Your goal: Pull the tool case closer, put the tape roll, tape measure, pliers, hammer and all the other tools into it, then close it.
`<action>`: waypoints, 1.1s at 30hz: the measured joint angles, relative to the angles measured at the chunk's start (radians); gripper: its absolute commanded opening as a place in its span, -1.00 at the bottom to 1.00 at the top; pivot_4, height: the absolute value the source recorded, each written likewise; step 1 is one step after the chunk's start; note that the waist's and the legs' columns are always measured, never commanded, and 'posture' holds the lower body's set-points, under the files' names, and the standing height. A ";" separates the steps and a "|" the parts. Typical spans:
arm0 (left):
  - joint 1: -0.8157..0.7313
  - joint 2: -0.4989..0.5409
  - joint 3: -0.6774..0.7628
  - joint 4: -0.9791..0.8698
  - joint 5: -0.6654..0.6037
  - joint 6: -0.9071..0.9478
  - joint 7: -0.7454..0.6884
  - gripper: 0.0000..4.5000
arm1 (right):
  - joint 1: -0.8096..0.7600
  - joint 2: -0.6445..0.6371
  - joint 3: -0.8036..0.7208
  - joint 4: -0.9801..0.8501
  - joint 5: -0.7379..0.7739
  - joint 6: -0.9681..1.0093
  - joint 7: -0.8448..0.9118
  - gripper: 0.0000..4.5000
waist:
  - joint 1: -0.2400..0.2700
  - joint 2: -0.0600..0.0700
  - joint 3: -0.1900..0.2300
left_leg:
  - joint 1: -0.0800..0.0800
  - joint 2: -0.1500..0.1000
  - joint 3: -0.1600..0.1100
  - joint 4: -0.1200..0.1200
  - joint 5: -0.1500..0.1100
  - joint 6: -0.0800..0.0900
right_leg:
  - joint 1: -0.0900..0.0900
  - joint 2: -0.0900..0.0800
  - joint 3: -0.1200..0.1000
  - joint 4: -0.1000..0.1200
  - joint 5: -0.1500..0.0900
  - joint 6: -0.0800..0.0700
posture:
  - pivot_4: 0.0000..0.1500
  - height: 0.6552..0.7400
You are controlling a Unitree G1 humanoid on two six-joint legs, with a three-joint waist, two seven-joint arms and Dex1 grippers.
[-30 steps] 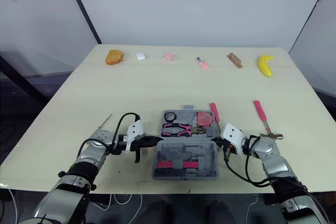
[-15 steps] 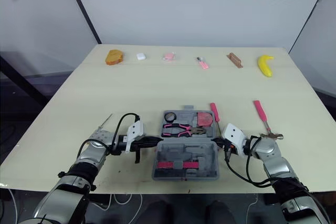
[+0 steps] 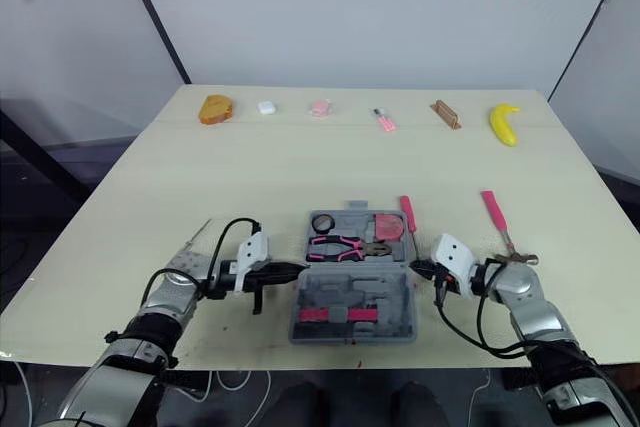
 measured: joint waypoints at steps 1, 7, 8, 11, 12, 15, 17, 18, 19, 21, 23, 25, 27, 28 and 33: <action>0.006 0.003 0.007 -0.002 -0.007 0.005 -0.004 -0.95 | 0.004 -0.004 -0.005 -0.007 0.004 0.000 -0.001 -1.00 | 0.000 0.000 0.000 | 0.000 0.000 0.000 0.000 0.000 0.000 | 0.000 0.000 0.000 0.000 0.000 0.000 | 1.00 1.00; 0.116 0.048 0.102 -0.144 -0.121 0.085 -0.012 -0.95 | 0.107 -0.014 -0.137 -0.099 0.121 0.004 -0.013 -1.00 | 0.001 0.000 0.001 | 0.000 0.001 -0.002 0.000 0.000 0.000 | 0.000 -0.001 0.000 0.000 0.000 0.000 | 1.00 1.00; 0.129 0.052 0.114 -0.160 -0.133 0.095 -0.011 -0.95 | 0.120 -0.014 -0.155 -0.107 0.136 0.005 -0.015 -1.00 | 0.002 0.000 0.001 | 0.000 0.001 -0.003 0.000 0.000 0.000 | 0.000 -0.001 0.000 0.000 0.000 0.000 | 1.00 1.00; 0.196 0.059 0.171 -0.242 -0.189 0.147 0.022 -0.95 | 0.189 -0.014 -0.226 -0.149 0.195 0.016 -0.038 -1.00 | 0.002 0.000 0.001 | 0.000 0.001 -0.003 0.000 0.000 0.000 | 0.000 -0.002 0.001 0.000 0.000 0.000 | 1.00 1.00; 0.239 0.070 0.197 -0.283 -0.206 0.165 0.049 -0.95 | 0.234 -0.014 -0.262 -0.175 0.219 0.019 -0.055 -1.00 | 0.002 0.000 0.001 | 0.000 0.002 -0.003 -0.001 0.000 0.000 | 0.000 -0.002 0.001 0.000 0.000 0.000 | 1.00 1.00; 0.343 0.103 0.269 -0.353 -0.233 0.202 0.105 -0.95 | 0.334 -0.014 -0.350 -0.189 0.254 0.012 -0.087 -1.00 | 0.001 0.001 0.001 | 0.001 0.003 -0.003 -0.002 0.000 0.000 | 0.000 -0.002 0.001 -0.001 0.000 0.000 | 1.00 1.00; 0.403 0.116 0.310 -0.388 -0.248 0.220 0.133 -0.95 | 0.395 -0.010 -0.393 -0.192 0.266 -0.001 -0.103 -1.00 | 0.001 0.001 0.001 | 0.001 0.004 -0.003 -0.002 0.000 0.000 | 0.000 -0.003 0.001 -0.003 0.000 0.000 | 1.00 1.00; 0.422 0.119 0.323 -0.397 -0.251 0.223 0.141 -0.95 | 0.415 -0.008 -0.404 -0.194 0.271 -0.004 -0.108 -1.00 | 0.001 0.001 0.001 | 0.001 0.004 -0.002 -0.002 0.000 0.000 | 0.000 -0.003 0.001 -0.003 0.000 0.000 | 1.00 1.00; 0.472 0.121 0.357 -0.433 -0.267 0.234 0.169 -0.95 | 0.464 0.001 -0.436 -0.204 0.282 -0.013 -0.117 -1.00 | 0.002 0.001 0.001 | 0.001 0.004 -0.002 -0.002 0.000 0.000 | 0.000 -0.003 0.001 -0.003 0.000 0.000 | 1.00 1.00; 0.536 0.122 0.413 -0.462 -0.288 0.245 0.205 -0.72 | 0.534 0.009 -0.488 -0.214 0.306 -0.026 -0.123 -0.77 | 0.002 0.001 0.001 | 0.001 0.005 -0.001 -0.003 0.000 0.000 | 0.000 -0.005 0.001 -0.004 -0.001 -0.001 | 1.00 1.00; 0.600 0.118 0.472 -0.477 -0.307 0.252 0.252 -0.40 | 0.597 0.021 -0.541 -0.215 0.330 -0.038 -0.130 -0.44 | 0.002 0.001 0.001 | 0.001 0.005 0.000 -0.004 0.000 0.000 | 0.000 -0.007 0.001 -0.007 -0.002 -0.002 | 1.00 1.00; 0.664 0.103 0.526 -0.493 -0.322 0.257 0.301 0.04 | 0.653 0.029 -0.593 -0.212 0.347 -0.058 -0.136 0.02 | 0.002 0.001 0.001 | 0.001 0.005 0.001 -0.004 0.000 0.000 | 0.000 -0.010 0.002 -0.008 -0.002 -0.003 | 1.00 1.00; 0.705 0.082 0.555 -0.509 -0.328 0.257 0.333 0.57 | 0.690 0.040 -0.628 -0.210 0.362 -0.078 -0.137 0.55 | 0.002 0.001 0.001 | 0.001 0.005 0.002 -0.004 0.000 0.000 | 0.000 -0.012 0.003 -0.008 -0.002 -0.003 | 1.00 1.00; 0.729 0.075 0.568 -0.511 -0.333 0.257 0.347 0.74 | 0.708 0.043 -0.646 -0.209 0.375 -0.088 -0.135 0.72 | 0.002 0.001 0.001 | 0.001 0.005 0.002 -0.004 0.000 0.000 | 0.000 -0.012 0.003 -0.008 -0.002 -0.003 | 1.00 1.00; 0.800 0.055 0.641 -0.513 -0.359 0.256 0.396 0.99 | 0.772 0.052 -0.726 -0.173 0.415 -0.121 -0.116 0.98 | 0.003 0.001 0.001 | 0.001 0.005 0.001 -0.005 -0.001 -0.001 | 0.000 -0.013 0.005 -0.009 -0.002 -0.003 | 1.00 1.00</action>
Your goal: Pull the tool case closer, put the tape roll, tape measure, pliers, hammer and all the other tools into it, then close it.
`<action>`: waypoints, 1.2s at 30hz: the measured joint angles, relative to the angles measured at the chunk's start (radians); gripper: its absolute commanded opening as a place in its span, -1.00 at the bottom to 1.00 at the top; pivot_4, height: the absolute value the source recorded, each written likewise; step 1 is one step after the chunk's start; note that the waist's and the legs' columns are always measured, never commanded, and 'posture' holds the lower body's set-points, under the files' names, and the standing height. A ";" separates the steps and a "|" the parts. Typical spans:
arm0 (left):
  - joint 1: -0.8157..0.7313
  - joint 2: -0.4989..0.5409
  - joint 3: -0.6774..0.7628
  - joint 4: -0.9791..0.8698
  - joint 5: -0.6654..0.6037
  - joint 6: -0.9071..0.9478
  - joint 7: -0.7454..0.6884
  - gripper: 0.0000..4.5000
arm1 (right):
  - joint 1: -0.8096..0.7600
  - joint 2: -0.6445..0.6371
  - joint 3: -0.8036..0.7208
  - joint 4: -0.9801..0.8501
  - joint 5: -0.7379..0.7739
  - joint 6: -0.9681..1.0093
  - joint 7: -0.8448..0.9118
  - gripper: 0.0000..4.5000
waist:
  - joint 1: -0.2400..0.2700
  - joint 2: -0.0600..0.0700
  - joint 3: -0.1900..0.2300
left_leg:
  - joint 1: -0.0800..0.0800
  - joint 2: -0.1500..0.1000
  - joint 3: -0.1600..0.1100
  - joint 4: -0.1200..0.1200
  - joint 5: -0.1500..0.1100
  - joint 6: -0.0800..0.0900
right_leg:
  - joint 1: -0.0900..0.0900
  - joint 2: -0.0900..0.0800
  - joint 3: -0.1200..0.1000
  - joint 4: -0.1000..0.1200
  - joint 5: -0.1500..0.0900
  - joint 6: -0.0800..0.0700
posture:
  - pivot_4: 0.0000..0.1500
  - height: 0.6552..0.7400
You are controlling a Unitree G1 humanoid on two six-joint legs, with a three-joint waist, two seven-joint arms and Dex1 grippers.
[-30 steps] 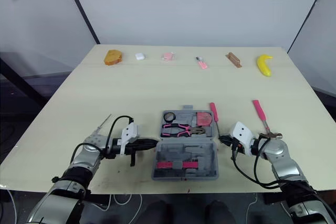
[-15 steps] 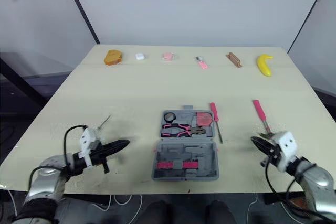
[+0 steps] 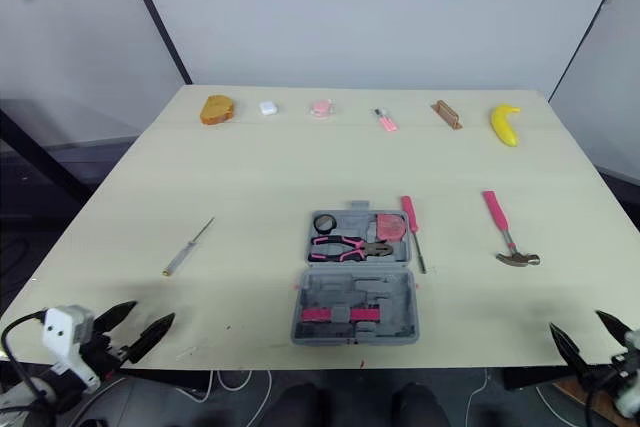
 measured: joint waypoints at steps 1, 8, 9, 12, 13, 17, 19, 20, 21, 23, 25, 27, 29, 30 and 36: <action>0.008 -0.003 0.007 0.000 -0.004 0.000 0.008 0.99 | 0.007 0.000 -0.010 0.006 0.005 -0.001 0.002 0.98 | 0.000 0.000 0.000 | 0.000 0.000 0.000 0.000 0.000 0.000 | 0.000 0.000 0.001 0.000 0.000 0.000 | 1.00 1.00; 0.025 -0.010 0.012 -0.023 -0.005 0.000 0.020 0.99 | 0.014 0.011 -0.018 0.047 0.022 -0.015 0.033 0.98 | 0.000 0.001 0.000 | 0.000 0.000 0.000 -0.001 0.000 0.000 | -0.001 -0.002 0.001 -0.001 0.000 0.000 | 1.00 1.00; 0.022 -0.010 0.012 -0.025 -0.005 0.000 0.024 0.99 | 0.014 0.015 -0.017 0.047 0.022 -0.016 0.038 0.98 | 0.000 0.001 0.000 | 0.000 0.000 0.000 -0.001 0.000 0.000 | -0.001 -0.002 0.001 -0.001 0.000 0.000 | 1.00 1.00; 0.010 -0.010 0.012 -0.032 -0.004 0.003 0.033 0.99 | 0.007 0.020 -0.017 0.047 0.022 -0.019 0.048 0.98 | 0.000 0.001 0.000 | 0.000 0.000 0.000 -0.001 0.000 0.000 | -0.001 -0.003 0.001 -0.001 0.000 0.000 | 1.00 1.00; 0.006 -0.010 0.012 -0.034 -0.004 0.004 0.035 0.99 | 0.005 0.020 -0.017 0.046 0.022 -0.019 0.051 0.98 | 0.000 0.001 0.000 | 0.000 0.000 0.000 -0.001 0.000 0.000 | -0.001 -0.004 0.001 -0.001 0.000 0.000 | 1.00 1.00; -0.049 0.005 -0.003 -0.027 0.025 0.018 0.080 0.99 | -0.004 0.019 0.002 -0.010 0.049 0.002 0.088 0.98 | 0.000 0.001 0.000 | 0.000 -0.001 0.000 -0.001 0.000 0.000 | 0.000 -0.004 0.001 -0.001 0.000 0.000 | 1.00 1.00; -0.098 0.031 -0.017 -0.010 0.057 0.035 0.108 0.99 | -0.010 0.008 0.036 -0.082 0.066 0.029 0.114 0.98 | 0.001 0.001 0.000 | 0.000 0.000 0.000 -0.001 0.000 0.000 | 0.000 -0.004 -0.001 0.000 0.000 0.000 | 1.00 1.00; -0.141 0.052 -0.033 0.007 0.078 0.052 0.129 0.99 | -0.017 -0.011 0.066 -0.138 0.080 0.055 0.134 0.98 | 0.002 0.001 0.000 | 0.000 -0.001 0.000 -0.001 0.000 0.000 | 0.000 -0.004 -0.001 0.000 0.000 0.000 | 1.00 1.00; -0.175 0.066 -0.044 0.012 0.090 0.065 0.143 0.99 | -0.029 -0.026 0.086 -0.184 0.089 0.073 0.150 0.98 | 0.002 0.001 0.000 | 0.000 -0.001 0.000 -0.001 0.000 0.000 | 0.000 -0.004 -0.001 0.000 0.000 0.000 | 1.00 1.00; -0.222 0.075 -0.056 0.018 0.099 0.086 0.159 0.99 | -0.043 -0.053 0.118 -0.255 0.103 0.107 0.170 0.98 | 0.003 0.001 0.000 | -0.001 -0.001 0.001 -0.001 0.000 0.000 | 0.000 -0.004 -0.004 -0.001 0.000 0.000 | 1.00 1.00; -0.255 0.076 -0.075 0.028 0.111 0.102 0.171 0.99 | -0.060 -0.071 0.146 -0.310 0.118 0.140 0.183 0.98 | 0.003 0.001 0.000 | -0.001 -0.003 0.001 -0.002 0.000 0.000 | 0.000 -0.004 -0.005 -0.002 0.001 0.002 | 1.00 1.00; -0.291 0.076 -0.102 0.055 0.131 0.117 0.178 0.99 | -0.091 -0.101 0.189 -0.362 0.127 0.174 0.201 0.98 | 0.001 0.001 0.000 | -0.001 -0.003 0.001 -0.003 0.000 0.000 | 0.000 -0.004 -0.006 -0.003 0.002 0.003 | 1.00 1.00; -0.314 0.076 -0.125 0.071 0.141 0.122 0.181 0.99 | -0.125 -0.121 0.212 -0.395 0.130 0.197 0.214 0.98 | 0.001 0.000 0.000 | -0.001 -0.004 0.001 -0.003 0.000 0.000 | 0.000 0.001 -0.006 -0.003 0.002 0.004 | 1.00 1.00; -0.341 0.076 -0.135 0.097 0.154 0.127 0.185 0.99 | -0.157 -0.144 0.237 -0.408 0.130 0.211 0.228 0.98 | 0.001 0.000 0.000 | -0.001 -0.004 0.001 -0.003 0.000 0.000 | 0.000 0.002 -0.006 -0.002 0.003 0.004 | 1.00 1.00; -0.431 0.079 -0.178 0.174 0.187 0.143 0.202 0.99 | -0.283 -0.193 0.324 -0.437 0.126 0.231 0.297 0.98 | 0.004 -0.002 0.001 | -0.001 -0.004 -0.001 -0.002 0.000 0.000 | 0.000 0.004 -0.006 0.000 0.003 0.005 | 1.00 1.00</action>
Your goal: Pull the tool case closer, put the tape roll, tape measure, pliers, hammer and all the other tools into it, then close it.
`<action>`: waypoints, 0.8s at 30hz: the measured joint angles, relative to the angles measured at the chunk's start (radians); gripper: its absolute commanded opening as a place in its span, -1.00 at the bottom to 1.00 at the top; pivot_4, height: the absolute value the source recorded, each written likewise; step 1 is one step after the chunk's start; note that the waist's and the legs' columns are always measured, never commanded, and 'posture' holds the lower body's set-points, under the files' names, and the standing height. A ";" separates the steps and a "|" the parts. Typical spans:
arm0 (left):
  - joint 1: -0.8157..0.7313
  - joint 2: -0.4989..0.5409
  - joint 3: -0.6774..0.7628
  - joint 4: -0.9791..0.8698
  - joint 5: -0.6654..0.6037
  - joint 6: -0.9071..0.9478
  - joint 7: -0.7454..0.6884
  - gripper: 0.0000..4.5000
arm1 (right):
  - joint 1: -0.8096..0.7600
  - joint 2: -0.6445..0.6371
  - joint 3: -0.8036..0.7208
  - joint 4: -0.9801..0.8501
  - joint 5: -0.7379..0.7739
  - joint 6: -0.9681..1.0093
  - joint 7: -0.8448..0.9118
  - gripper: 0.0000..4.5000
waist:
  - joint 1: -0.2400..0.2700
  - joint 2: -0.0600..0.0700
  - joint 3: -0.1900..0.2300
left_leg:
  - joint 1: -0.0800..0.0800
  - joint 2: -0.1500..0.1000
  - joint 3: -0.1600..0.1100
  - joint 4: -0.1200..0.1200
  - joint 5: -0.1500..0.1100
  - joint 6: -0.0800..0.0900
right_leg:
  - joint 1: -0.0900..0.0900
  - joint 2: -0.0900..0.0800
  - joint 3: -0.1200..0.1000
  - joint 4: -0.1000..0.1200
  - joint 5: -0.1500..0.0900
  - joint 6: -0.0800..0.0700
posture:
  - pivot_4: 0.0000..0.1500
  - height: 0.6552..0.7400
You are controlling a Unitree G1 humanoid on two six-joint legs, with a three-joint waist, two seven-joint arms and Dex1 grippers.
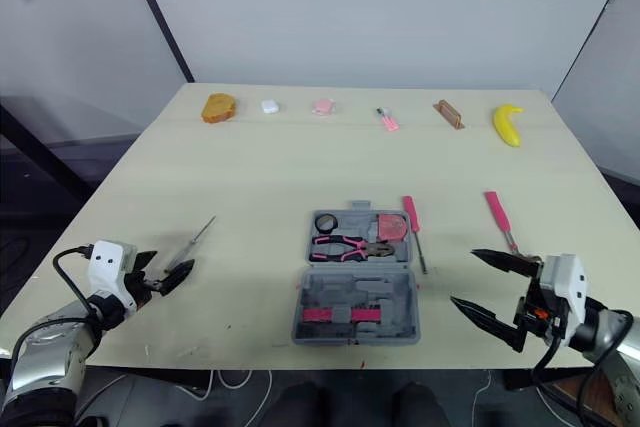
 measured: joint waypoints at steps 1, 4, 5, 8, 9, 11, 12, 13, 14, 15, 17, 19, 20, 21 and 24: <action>-0.023 0.000 -0.015 0.014 0.014 0.009 0.012 0.99 | -0.041 -0.011 0.029 0.001 0.000 0.012 0.018 0.98 | 0.000 0.000 0.000 | 0.000 0.000 0.000 0.000 0.000 0.000 | 0.000 0.000 0.000 0.000 0.000 0.000 | 1.00 1.00; -0.065 -0.001 -0.045 0.014 0.027 0.030 0.026 0.99 | -0.113 -0.020 0.071 -0.004 0.001 0.023 0.042 0.98 | 0.000 -0.001 0.000 | 0.000 -0.001 0.000 0.002 0.000 0.000 | 0.000 0.001 0.000 0.000 0.000 0.001 | 1.00 1.00; -0.071 -0.001 -0.054 0.012 0.029 0.042 0.031 0.99 | -0.133 -0.020 0.086 -0.004 0.000 0.026 0.050 0.98 | 0.000 -0.001 0.000 | 0.000 0.000 0.000 0.002 0.000 0.000 | 0.000 0.000 0.000 0.000 0.000 0.001 | 1.00 1.00; -0.077 -0.009 -0.074 0.007 0.034 0.060 0.033 0.99 | -0.171 -0.018 0.115 -0.004 0.000 0.040 0.054 0.98 | -0.001 -0.001 0.000 | -0.001 0.000 0.000 0.002 0.000 0.000 | 0.000 0.000 0.000 0.001 0.000 0.001 | 1.00 1.00; -0.080 -0.011 -0.081 0.007 0.034 0.063 0.034 0.99 | -0.180 -0.018 0.120 -0.004 0.000 0.042 0.053 0.98 | -0.001 -0.001 0.000 | -0.001 0.000 0.000 0.002 0.000 0.000 | 0.000 0.000 0.000 0.001 0.000 0.001 | 1.00 1.00; -0.094 -0.020 -0.086 0.007 0.034 0.071 0.043 0.99 | -0.199 -0.014 0.134 -0.003 -0.002 0.044 0.049 0.98 | -0.001 -0.001 0.001 | -0.001 0.000 0.000 0.002 0.000 0.000 | 0.000 0.000 0.000 0.001 0.001 0.001 | 1.00 1.00; -0.101 -0.023 -0.087 0.008 0.034 0.074 0.047 0.99 | -0.205 -0.012 0.138 -0.003 -0.003 0.045 0.048 0.98 | -0.001 -0.001 0.001 | -0.001 0.000 0.000 0.002 0.000 0.000 | 0.000 0.000 0.000 0.001 0.001 0.001 | 1.00 1.00; -0.106 -0.025 -0.090 0.008 0.033 0.077 0.049 0.99 | -0.209 -0.010 0.141 -0.003 -0.004 0.045 0.047 0.98 | 0.000 -0.001 0.001 | -0.001 0.000 0.000 0.002 0.000 0.000 | 0.000 0.001 0.000 0.002 0.001 0.001 | 1.00 1.00; -0.107 -0.025 -0.091 0.010 0.032 0.079 0.050 0.99 | -0.211 -0.010 0.142 -0.003 -0.005 0.045 0.047 0.98 | 0.000 -0.001 0.001 | -0.001 0.000 0.000 0.002 0.000 0.000 | 0.000 0.001 0.000 0.002 0.001 0.001 | 1.00 1.00; -0.108 -0.025 -0.092 0.016 0.032 0.079 0.051 0.99 | -0.210 -0.010 0.142 -0.003 -0.006 0.045 0.047 0.98 | 0.000 -0.001 0.001 | -0.001 0.000 0.000 0.002 0.000 0.000 | 0.000 0.000 0.000 0.002 0.001 0.001 | 1.00 1.00; -0.117 -0.025 -0.092 0.040 0.031 0.084 0.053 0.99 | -0.210 -0.010 0.142 -0.003 -0.007 0.045 0.046 0.98 | 0.000 -0.001 0.001 | -0.001 -0.001 0.000 0.002 0.000 0.000 | 0.000 0.001 0.000 0.002 0.001 0.001 | 1.00 1.00; -0.131 -0.025 -0.092 0.061 0.026 0.086 0.057 0.99 | -0.210 -0.009 0.142 -0.003 -0.008 0.045 0.046 0.98 | 0.000 -0.001 0.001 | -0.001 -0.001 0.000 0.003 0.000 0.000 | 0.000 0.001 0.000 0.002 0.001 0.001 | 1.00 1.00; -0.136 -0.025 -0.092 0.069 0.026 0.086 0.059 0.99 | -0.209 -0.009 0.142 -0.003 -0.008 0.045 0.046 0.98 | 0.000 -0.001 0.001 | -0.001 -0.001 0.000 0.003 0.000 0.000 | 0.000 0.001 0.000 0.002 0.001 0.001 | 1.00 1.00; -0.142 -0.025 -0.092 0.077 0.026 0.086 0.062 0.99 | -0.208 -0.009 0.142 -0.003 -0.008 0.045 0.046 0.98 | 0.000 -0.001 0.001 | -0.001 -0.001 0.000 0.003 0.000 0.000 | 0.000 0.001 0.000 0.002 0.001 0.001 | 1.00 1.00; -0.168 -0.025 -0.092 0.120 0.027 0.075 0.065 0.99 | -0.204 -0.009 0.142 -0.003 -0.009 0.045 0.046 0.98 | 0.000 -0.001 0.001 | -0.001 -0.001 0.000 0.003 0.000 0.000 | 0.000 0.001 0.000 0.002 0.001 0.001 | 1.00 1.00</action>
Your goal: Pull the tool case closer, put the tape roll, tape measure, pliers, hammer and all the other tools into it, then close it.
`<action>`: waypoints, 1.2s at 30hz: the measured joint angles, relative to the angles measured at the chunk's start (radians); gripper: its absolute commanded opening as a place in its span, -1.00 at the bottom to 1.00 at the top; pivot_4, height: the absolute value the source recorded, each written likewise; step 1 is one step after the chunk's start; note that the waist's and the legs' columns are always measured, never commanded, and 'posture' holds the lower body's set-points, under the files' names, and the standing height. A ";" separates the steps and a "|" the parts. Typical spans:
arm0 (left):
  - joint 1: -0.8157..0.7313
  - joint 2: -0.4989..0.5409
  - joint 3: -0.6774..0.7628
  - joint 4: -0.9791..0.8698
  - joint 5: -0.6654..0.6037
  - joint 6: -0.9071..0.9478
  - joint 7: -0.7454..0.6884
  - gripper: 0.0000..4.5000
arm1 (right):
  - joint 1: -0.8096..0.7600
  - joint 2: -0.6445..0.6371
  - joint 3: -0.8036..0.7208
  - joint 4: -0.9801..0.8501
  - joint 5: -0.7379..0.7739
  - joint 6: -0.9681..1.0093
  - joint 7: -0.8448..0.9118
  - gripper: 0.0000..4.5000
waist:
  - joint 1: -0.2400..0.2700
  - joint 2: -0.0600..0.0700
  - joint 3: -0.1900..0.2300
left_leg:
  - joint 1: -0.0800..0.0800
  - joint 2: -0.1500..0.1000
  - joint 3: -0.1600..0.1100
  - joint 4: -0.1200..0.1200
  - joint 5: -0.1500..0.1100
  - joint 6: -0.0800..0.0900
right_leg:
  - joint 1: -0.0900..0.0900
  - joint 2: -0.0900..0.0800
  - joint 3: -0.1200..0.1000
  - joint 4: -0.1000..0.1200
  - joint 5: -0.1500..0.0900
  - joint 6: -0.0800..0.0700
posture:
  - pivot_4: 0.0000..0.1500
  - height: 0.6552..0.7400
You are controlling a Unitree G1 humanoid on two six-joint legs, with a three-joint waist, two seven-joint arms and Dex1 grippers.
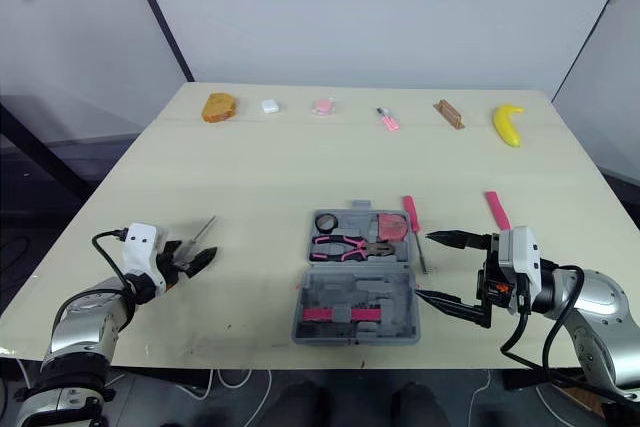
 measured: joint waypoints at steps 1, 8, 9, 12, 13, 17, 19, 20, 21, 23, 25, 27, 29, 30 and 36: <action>-0.011 0.000 0.000 0.017 0.000 -0.005 0.000 0.99 | 0.000 0.000 0.000 0.000 0.000 0.000 0.000 0.98 | 0.000 0.000 0.000 | 0.000 0.000 0.000 0.000 0.000 0.000 | 0.000 0.000 0.000 0.000 0.000 0.000 | 1.00 1.00; -0.048 0.002 0.001 0.085 0.000 -0.035 0.000 -0.03 | 0.002 0.000 0.000 0.000 0.001 0.000 0.002 1.00 | 0.002 0.000 0.000 | 0.000 0.000 0.000 0.001 0.000 0.000 | 0.001 0.000 0.000 0.000 0.000 0.000 | 1.00 1.00; -0.050 0.002 0.001 0.090 0.000 -0.038 0.000 -0.22 | 0.002 0.000 0.000 0.000 0.001 0.000 0.002 1.00 | 0.003 0.000 0.000 | 0.000 0.000 0.000 0.001 0.000 0.000 | 0.001 0.000 0.000 0.000 0.000 0.001 | 1.00 1.00; -0.050 0.003 0.004 0.096 0.000 -0.041 0.000 -0.76 | 0.002 0.000 0.000 0.000 0.003 0.000 0.004 1.00 | 0.004 0.000 0.000 | 0.000 0.000 0.000 0.002 0.000 0.000 | 0.001 0.000 0.000 0.000 0.001 0.001 | 1.00 1.00; -0.050 0.003 0.004 0.097 -0.001 -0.042 -0.001 -0.90 | 0.002 0.000 0.000 -0.001 0.004 0.000 0.005 1.00 | 0.004 0.000 0.000 | 0.000 0.000 0.000 0.002 0.000 0.000 | 0.001 0.000 0.000 0.000 0.001 0.001 | 1.00 1.00; -0.048 0.003 0.004 0.097 -0.001 -0.044 -0.001 -0.94 | 0.002 0.000 0.000 -0.001 0.006 0.000 0.007 1.00 | 0.004 0.000 0.000 | 0.000 0.000 0.000 0.002 0.000 0.000 | 0.001 0.000 0.000 0.000 0.001 0.001 | 1.00 1.00; -0.045 0.002 0.006 0.096 -0.002 -0.046 0.000 -0.94 | 0.002 0.001 0.000 -0.001 0.006 0.000 0.007 1.00 | 0.004 0.000 0.000 | 0.000 0.000 0.000 0.002 0.000 0.000 | 0.001 0.000 0.000 0.000 0.001 0.001 | 1.00 1.00; -0.044 0.002 0.008 0.095 -0.003 -0.046 0.000 -0.94 | 0.002 0.002 0.000 -0.001 0.006 0.000 0.007 1.00 | 0.004 0.000 0.000 | 0.000 0.000 0.000 0.002 0.000 0.000 | 0.001 0.000 0.000 0.000 0.001 0.001 | 1.00 1.00; -0.042 0.003 0.009 0.094 -0.003 -0.046 0.000 -0.94 | 0.002 0.003 0.000 -0.001 0.006 0.000 0.007 1.00 | 0.004 0.000 0.000 | 0.000 0.000 0.000 0.002 0.000 0.000 | 0.001 0.000 0.000 0.000 0.001 0.001 | 1.00 1.00; -0.037 0.003 0.013 0.089 -0.005 -0.047 -0.002 -0.94 | 0.000 0.004 0.001 -0.001 0.006 0.000 0.008 1.00 | 0.003 0.000 0.000 | 0.000 0.000 0.000 0.002 0.000 0.000 | 0.001 0.000 0.000 0.000 0.001 0.001 | 1.00 1.00; -0.032 0.003 0.015 0.082 -0.006 -0.047 -0.010 -0.94 | 0.000 0.005 0.002 -0.001 0.006 0.000 0.011 1.00 | 0.002 0.000 0.000 | 0.000 0.000 0.000 0.002 0.000 0.000 | 0.001 0.000 0.000 0.000 0.001 0.001 | 1.00 1.00; -0.019 0.006 0.015 0.064 -0.006 -0.047 -0.029 -0.94 | -0.004 0.009 0.005 -0.001 0.006 0.000 0.016 1.00 | 0.002 0.000 0.000 | 0.000 0.000 0.000 0.002 0.000 0.000 | 0.001 0.000 0.000 0.000 0.001 0.001 | 1.00 1.00; -0.015 0.008 0.015 0.059 -0.007 -0.047 -0.040 -0.94 | -0.004 0.011 0.005 0.000 0.006 0.000 0.019 1.00 | 0.002 0.000 0.000 | 0.000 0.000 0.000 0.002 0.000 0.000 | 0.001 0.000 0.000 0.000 0.001 0.001 | 1.00 1.00; -0.005 0.021 0.008 0.016 -0.015 -0.042 -0.086 -0.94 | -0.005 0.012 0.006 0.000 0.007 0.000 0.022 1.00 | 0.002 0.000 0.000 | 0.000 0.000 0.000 0.002 0.000 0.000 | 0.001 0.000 0.000 0.000 0.001 0.001 | 1.00 1.00; -0.002 0.058 -0.023 -0.120 -0.024 -0.022 -0.202 -0.94 | -0.009 0.012 0.005 0.015 0.008 -0.003 0.032 1.00 | 0.005 0.000 0.000 | 0.000 0.000 0.001 0.002 0.000 0.000 | 0.001 0.000 0.001 0.000 0.001 0.001 | 1.00 1.00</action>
